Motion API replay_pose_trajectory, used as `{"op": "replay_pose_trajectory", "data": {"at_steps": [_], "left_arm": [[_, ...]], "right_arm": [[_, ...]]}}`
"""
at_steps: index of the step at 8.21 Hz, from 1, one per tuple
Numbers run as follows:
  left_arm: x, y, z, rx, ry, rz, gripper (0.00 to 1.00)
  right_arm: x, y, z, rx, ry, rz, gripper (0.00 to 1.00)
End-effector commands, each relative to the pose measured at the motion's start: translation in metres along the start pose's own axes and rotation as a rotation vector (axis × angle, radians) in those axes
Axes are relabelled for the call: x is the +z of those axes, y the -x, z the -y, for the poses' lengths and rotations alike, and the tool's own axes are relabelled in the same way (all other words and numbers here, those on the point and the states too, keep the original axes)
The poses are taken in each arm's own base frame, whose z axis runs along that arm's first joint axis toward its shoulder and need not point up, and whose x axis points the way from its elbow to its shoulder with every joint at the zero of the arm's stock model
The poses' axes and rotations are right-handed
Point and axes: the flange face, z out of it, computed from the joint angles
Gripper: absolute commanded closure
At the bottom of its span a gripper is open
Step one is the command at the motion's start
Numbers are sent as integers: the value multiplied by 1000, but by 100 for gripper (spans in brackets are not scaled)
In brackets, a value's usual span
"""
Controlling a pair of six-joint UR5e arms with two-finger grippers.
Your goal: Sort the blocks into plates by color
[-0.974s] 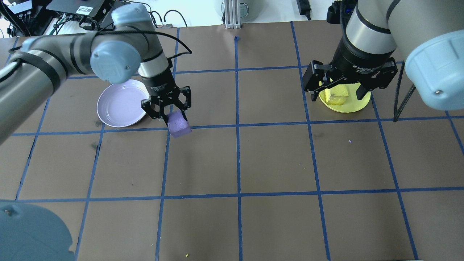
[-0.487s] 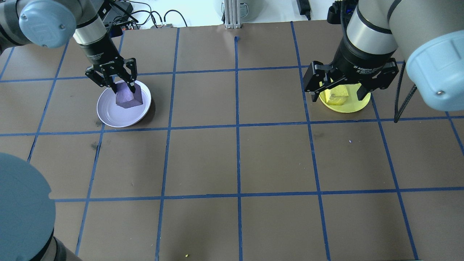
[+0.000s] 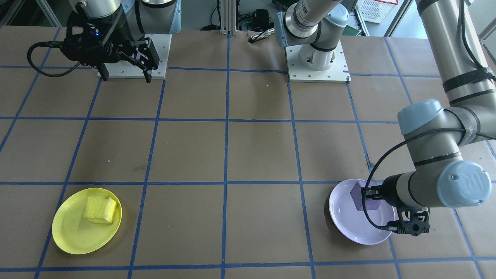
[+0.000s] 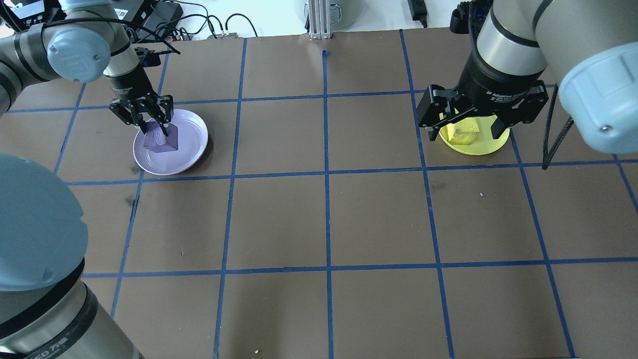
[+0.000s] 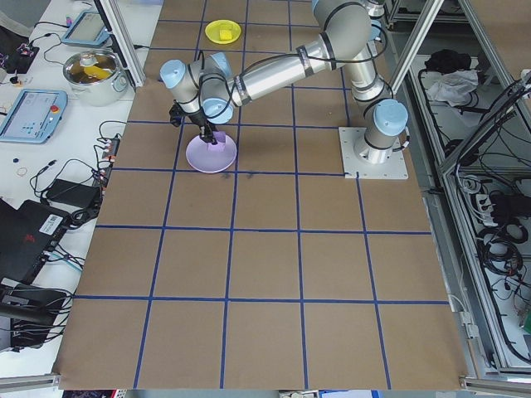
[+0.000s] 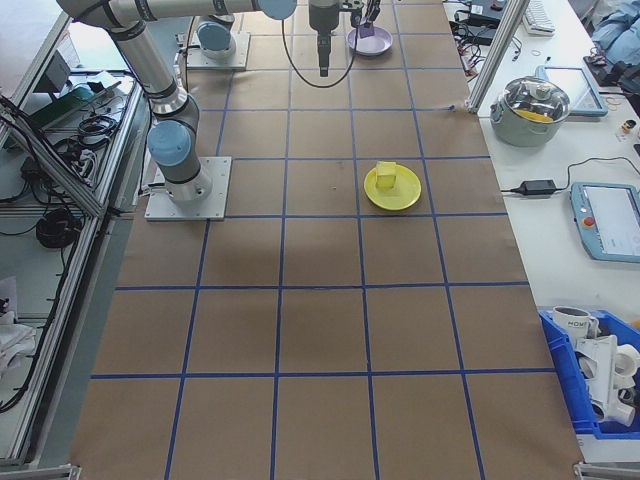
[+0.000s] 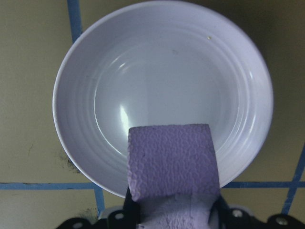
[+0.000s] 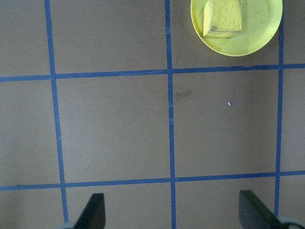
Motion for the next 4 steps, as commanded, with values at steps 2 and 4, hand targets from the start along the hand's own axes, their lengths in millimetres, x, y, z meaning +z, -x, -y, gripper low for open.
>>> {"op": "replay_pose_trajectory", "data": {"at_steps": [2,4], "left_arm": [[9,8,10,-8,-20,-3,0],[-24,6,-6,-16,-65,13,0]], "right_arm": [[2,0,0,-1,4,-1,0],[2,0,0,1,2,0,0]]}}
